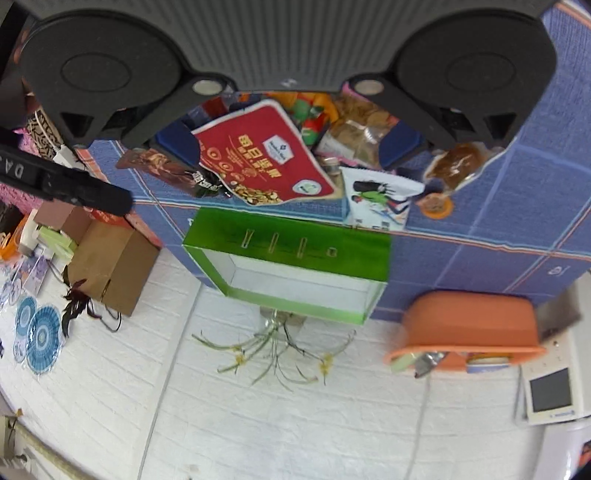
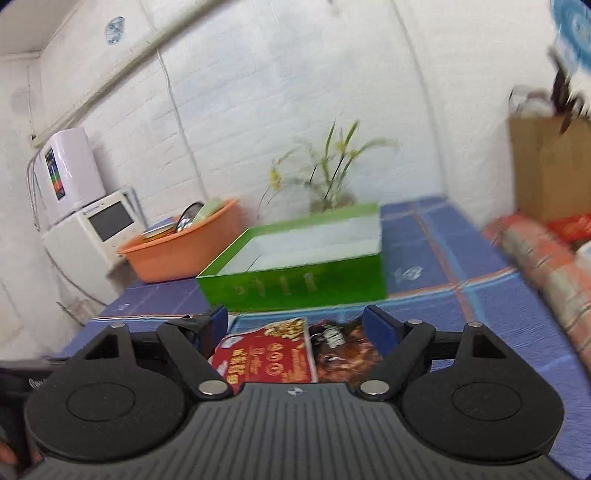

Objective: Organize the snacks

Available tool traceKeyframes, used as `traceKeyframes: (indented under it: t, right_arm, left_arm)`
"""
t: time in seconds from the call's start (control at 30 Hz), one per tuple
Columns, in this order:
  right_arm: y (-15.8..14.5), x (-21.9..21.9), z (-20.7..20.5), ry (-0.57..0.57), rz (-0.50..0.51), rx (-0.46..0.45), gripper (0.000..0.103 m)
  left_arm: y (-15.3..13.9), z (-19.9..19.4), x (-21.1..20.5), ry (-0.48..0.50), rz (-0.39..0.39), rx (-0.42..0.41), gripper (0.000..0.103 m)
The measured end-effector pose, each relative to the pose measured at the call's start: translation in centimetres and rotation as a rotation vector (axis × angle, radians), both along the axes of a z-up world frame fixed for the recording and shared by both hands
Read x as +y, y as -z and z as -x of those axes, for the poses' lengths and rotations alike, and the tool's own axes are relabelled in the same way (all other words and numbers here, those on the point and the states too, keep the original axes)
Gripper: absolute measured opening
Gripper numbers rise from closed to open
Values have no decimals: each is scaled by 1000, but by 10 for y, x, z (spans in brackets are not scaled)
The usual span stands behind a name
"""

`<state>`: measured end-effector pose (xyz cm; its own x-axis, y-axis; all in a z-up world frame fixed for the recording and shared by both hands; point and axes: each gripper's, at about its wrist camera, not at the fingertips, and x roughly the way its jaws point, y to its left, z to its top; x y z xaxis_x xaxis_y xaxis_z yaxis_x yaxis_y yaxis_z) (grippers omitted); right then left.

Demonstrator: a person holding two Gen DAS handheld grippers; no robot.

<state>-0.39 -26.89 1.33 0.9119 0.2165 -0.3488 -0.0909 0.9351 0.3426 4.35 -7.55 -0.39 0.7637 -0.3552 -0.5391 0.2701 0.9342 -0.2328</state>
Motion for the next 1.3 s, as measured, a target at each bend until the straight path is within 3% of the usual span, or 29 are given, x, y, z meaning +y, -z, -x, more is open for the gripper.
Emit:
traceKeyframes:
  t: [0.1, 0.17, 0.23, 0.4, 0.5, 0.57, 0.6, 0.63, 0.7, 0.77, 0.8, 0.87, 0.9, 0.93, 1.07, 1.2, 1.3]
  right_arm:
    - [16, -6, -44, -69, -98, 142, 103]
    - [29, -6, -66, -79, -149, 219, 93]
    - [41, -4, -82, -105, -177, 279, 76]
    - [44, 3, -94, -113, -103, 330, 76]
    - [49, -1, -104, -152, -106, 361, 70]
    - [49, 1, -106, -162, -84, 362, 68]
    - [49, 1, -107, -174, -92, 361, 61]
    - [50, 1, -108, -195, -109, 369, 55]
    - [53, 0, -111, -199, -106, 379, 55]
    - [53, 0, -109, -194, -107, 366, 46]
    - [52, -1, -107, -190, -108, 353, 35]
    - [49, -1, -101, -199, -110, 330, 23]
    - [48, 0, -99, -199, -115, 325, 14]
    - [47, 1, -96, -199, -113, 319, 11]
    - [42, 3, -86, -185, -121, 278, 10]
    - [39, 0, -81, -177, -167, 244, 7]
    - [34, 6, -77, -179, -136, 219, 7]
  left_arm:
    - [8, -23, -18, -2, -47, 46, 103]
    - [17, -38, -28, -4, -96, 89, 103]
    - [27, -47, -32, -8, -128, 119, 103]
    - [36, -54, -38, 89, -160, 171, 103]
    - [44, -60, -36, 99, -91, 180, 103]
    - [45, -60, -35, 103, -53, 173, 93]
    - [45, -59, -35, 103, -60, 164, 88]
    - [44, -60, -36, 112, -68, 151, 73]
    - [43, -60, -33, 110, -57, 154, 61]
    - [40, -59, -28, 92, -51, 142, 56]
    - [38, -57, -25, 77, -49, 129, 53]
    - [31, -54, -20, 60, -52, 90, 40]
    - [27, -51, -19, 57, -54, 74, 38]
    - [23, -49, -17, 58, -63, 50, 36]
    - [18, -42, -13, 73, -65, 36, 34]
    - [21, -44, -1, 76, 0, 70, 33]
    - [14, -39, 0, 75, -4, 42, 33]
